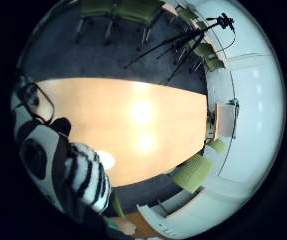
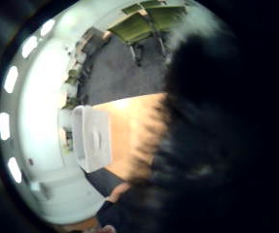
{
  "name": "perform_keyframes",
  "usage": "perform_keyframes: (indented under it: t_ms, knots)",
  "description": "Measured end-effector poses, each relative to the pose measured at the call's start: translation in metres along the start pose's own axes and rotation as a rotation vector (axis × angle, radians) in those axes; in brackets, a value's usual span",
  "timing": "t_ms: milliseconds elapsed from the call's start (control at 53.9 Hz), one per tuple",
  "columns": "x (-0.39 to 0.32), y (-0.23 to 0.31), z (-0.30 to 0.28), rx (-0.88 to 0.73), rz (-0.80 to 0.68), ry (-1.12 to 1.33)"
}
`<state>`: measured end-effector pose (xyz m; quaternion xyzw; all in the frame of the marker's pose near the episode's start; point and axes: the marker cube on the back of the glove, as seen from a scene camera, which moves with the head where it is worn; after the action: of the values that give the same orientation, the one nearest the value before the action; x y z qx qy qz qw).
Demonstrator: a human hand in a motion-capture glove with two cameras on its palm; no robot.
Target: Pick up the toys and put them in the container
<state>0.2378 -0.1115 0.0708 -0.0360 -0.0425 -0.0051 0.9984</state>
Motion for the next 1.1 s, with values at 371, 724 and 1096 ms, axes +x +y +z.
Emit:
perform_keyframes:
  t_ms: [371, 724, 1096]
  knots:
    - [-0.194, 0.022, -0.082, 0.259, -0.092, 0.076]
    - [-0.367, 0.050, -0.069, 0.199, -0.270, -0.008]
    - [-0.413, 0.041, -0.039, 0.197, -0.415, -0.006]
